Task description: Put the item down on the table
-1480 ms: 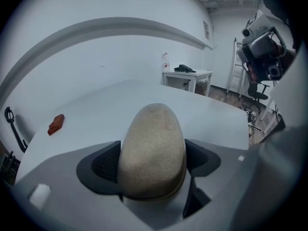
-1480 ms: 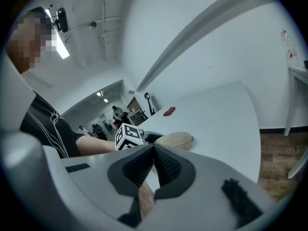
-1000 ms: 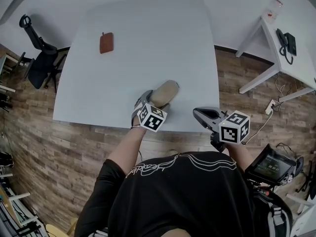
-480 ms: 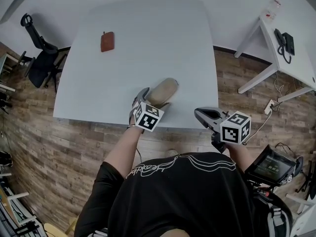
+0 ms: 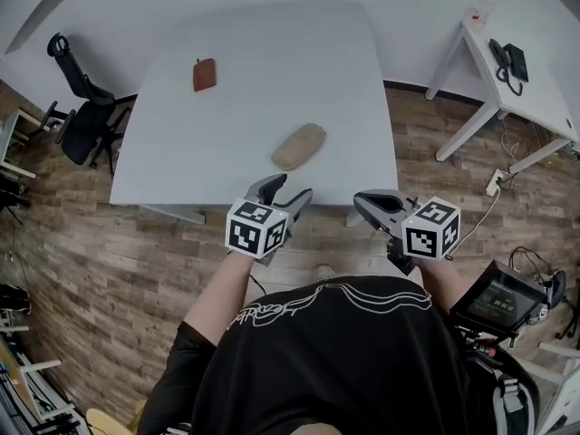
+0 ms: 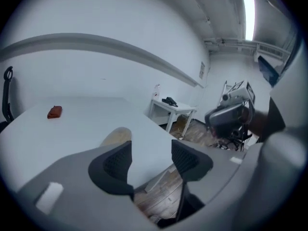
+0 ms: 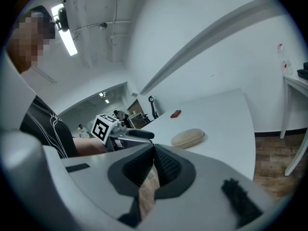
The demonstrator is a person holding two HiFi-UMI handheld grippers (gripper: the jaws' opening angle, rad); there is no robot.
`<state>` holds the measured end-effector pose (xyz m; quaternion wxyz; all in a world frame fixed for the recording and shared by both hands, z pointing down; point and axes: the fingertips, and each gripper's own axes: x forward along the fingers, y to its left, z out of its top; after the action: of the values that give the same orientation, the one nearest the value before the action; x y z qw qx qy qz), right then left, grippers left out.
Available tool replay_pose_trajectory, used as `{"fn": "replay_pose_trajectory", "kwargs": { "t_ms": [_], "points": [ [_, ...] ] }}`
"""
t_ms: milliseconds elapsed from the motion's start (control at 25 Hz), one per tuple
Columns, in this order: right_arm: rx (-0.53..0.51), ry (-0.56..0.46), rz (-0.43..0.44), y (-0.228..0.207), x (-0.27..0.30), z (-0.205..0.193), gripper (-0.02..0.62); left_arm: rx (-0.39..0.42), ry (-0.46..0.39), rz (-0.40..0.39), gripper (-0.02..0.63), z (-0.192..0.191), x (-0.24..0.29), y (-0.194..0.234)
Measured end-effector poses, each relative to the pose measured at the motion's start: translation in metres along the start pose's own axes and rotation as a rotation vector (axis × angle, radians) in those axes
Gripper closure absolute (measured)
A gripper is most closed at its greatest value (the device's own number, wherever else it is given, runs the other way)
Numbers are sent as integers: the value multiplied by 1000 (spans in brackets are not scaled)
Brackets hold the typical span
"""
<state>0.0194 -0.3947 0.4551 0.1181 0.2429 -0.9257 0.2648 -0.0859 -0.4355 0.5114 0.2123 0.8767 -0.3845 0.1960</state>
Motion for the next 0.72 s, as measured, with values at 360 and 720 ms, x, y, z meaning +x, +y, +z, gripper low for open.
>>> {"fn": "replay_pose_trajectory", "kwargs": {
  "t_ms": [360, 720],
  "points": [
    [-68, -121, 55, 127, -51, -24, 588, 3, -175, -174, 600, 1, -134, -134],
    [-88, -185, 95, 213, -87, -53, 588, 34, -220, -131, 600, -30, -219, -189]
  ]
}}
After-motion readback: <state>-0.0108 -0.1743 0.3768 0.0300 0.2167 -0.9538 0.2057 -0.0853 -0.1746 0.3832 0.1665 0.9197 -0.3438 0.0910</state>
